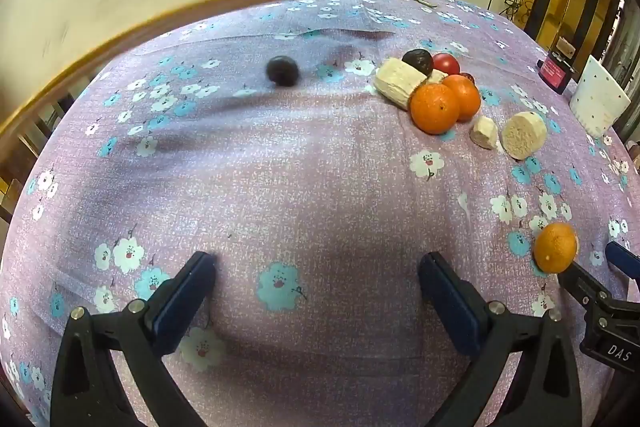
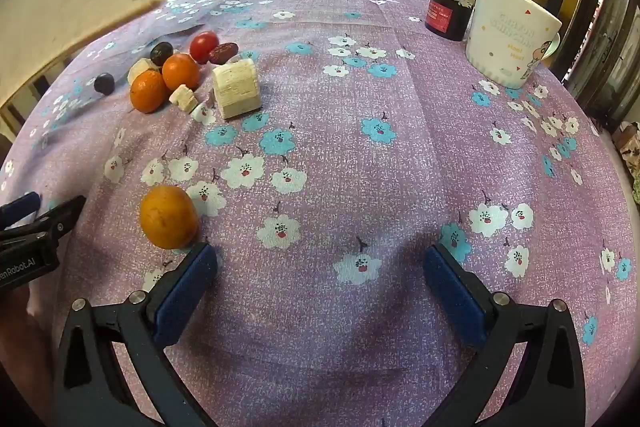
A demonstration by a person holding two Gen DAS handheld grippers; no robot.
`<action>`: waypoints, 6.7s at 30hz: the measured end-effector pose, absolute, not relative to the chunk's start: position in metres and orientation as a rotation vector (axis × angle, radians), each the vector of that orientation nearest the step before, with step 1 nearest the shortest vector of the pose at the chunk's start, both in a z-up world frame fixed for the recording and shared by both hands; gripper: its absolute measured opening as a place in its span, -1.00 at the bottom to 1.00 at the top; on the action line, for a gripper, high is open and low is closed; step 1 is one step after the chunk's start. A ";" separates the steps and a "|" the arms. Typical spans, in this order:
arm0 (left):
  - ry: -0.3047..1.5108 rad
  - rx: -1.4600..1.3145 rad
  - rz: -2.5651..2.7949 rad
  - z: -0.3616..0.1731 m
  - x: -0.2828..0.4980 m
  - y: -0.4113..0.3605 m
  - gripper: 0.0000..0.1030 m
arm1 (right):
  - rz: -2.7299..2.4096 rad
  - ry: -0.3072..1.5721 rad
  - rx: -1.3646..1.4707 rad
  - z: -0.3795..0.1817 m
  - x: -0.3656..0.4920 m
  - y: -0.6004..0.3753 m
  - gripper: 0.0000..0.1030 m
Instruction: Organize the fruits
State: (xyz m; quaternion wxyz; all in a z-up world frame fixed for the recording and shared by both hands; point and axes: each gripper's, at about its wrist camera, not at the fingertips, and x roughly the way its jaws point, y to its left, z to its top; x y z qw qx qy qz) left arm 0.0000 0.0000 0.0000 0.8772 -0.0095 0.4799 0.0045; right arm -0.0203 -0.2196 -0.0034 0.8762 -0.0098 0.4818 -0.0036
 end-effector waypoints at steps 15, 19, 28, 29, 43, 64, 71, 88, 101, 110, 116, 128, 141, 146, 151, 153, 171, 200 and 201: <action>1.000 -0.019 0.010 0.000 0.000 0.000 1.00 | -0.007 1.005 -0.019 -0.003 -0.020 -0.220 1.00; 1.000 -0.019 0.010 0.000 0.000 0.000 1.00 | -0.007 1.006 -0.019 -0.003 -0.020 -0.220 1.00; 1.000 -0.019 0.010 0.000 0.000 0.000 1.00 | -0.007 1.005 -0.019 -0.003 -0.020 -0.220 1.00; 1.000 -0.019 0.010 0.000 0.000 0.000 1.00 | -0.007 1.006 -0.019 -0.003 -0.021 -0.220 1.00; 1.003 -0.024 0.032 0.001 0.002 0.002 1.00 | -0.031 1.033 -0.061 0.005 -0.019 -0.217 1.00; 0.779 -0.040 0.059 0.077 -0.057 0.046 1.00 | 0.038 0.815 -0.063 0.087 -0.072 -0.177 1.00; 0.697 -0.056 0.054 0.091 -0.064 0.049 1.00 | 0.032 0.771 -0.070 0.094 -0.077 -0.173 1.00; 0.635 -0.057 0.038 0.094 -0.070 0.044 1.00 | 0.016 0.726 -0.069 0.099 -0.084 -0.174 1.00; 0.671 -0.037 0.051 0.085 -0.065 0.047 1.00 | 0.035 0.782 -0.076 0.086 -0.075 -0.174 1.00; 0.755 -0.012 0.067 0.067 -0.059 0.052 1.00 | 0.090 0.890 -0.036 0.054 -0.049 -0.181 1.00; 0.797 -0.009 0.072 0.059 -0.056 0.056 1.00 | 0.136 0.933 -0.067 0.037 -0.034 -0.171 0.82; 0.853 0.017 0.053 0.048 -0.045 0.049 1.00 | 0.257 1.012 -0.027 0.014 -0.011 -0.170 -0.44; 0.932 0.092 -0.085 0.053 0.019 0.004 1.00 | 0.264 0.950 -0.015 0.029 -0.019 -0.191 -0.47; 0.968 0.086 -0.140 0.059 0.063 0.007 0.98 | 0.262 0.947 -0.012 0.029 -0.022 -0.199 -0.47; 1.029 0.026 -0.244 0.059 0.102 0.033 0.84 | 0.283 0.933 -0.007 0.030 -0.025 -0.202 -0.47; 1.061 0.004 -0.264 0.051 0.113 0.041 0.59 | 0.290 0.929 -0.007 0.029 -0.025 -0.202 -0.47; 1.093 0.079 -0.221 0.019 0.147 0.043 -0.49 | 0.319 0.943 -0.013 0.023 -0.014 -0.199 -0.45; 1.024 -0.095 -0.389 0.053 0.008 0.060 -0.49 | 0.323 0.923 -0.030 0.049 -0.032 -0.147 -0.48; 1.016 -0.093 -0.382 0.055 0.006 0.064 -0.49 | 0.332 0.926 -0.033 0.049 -0.030 -0.141 -0.48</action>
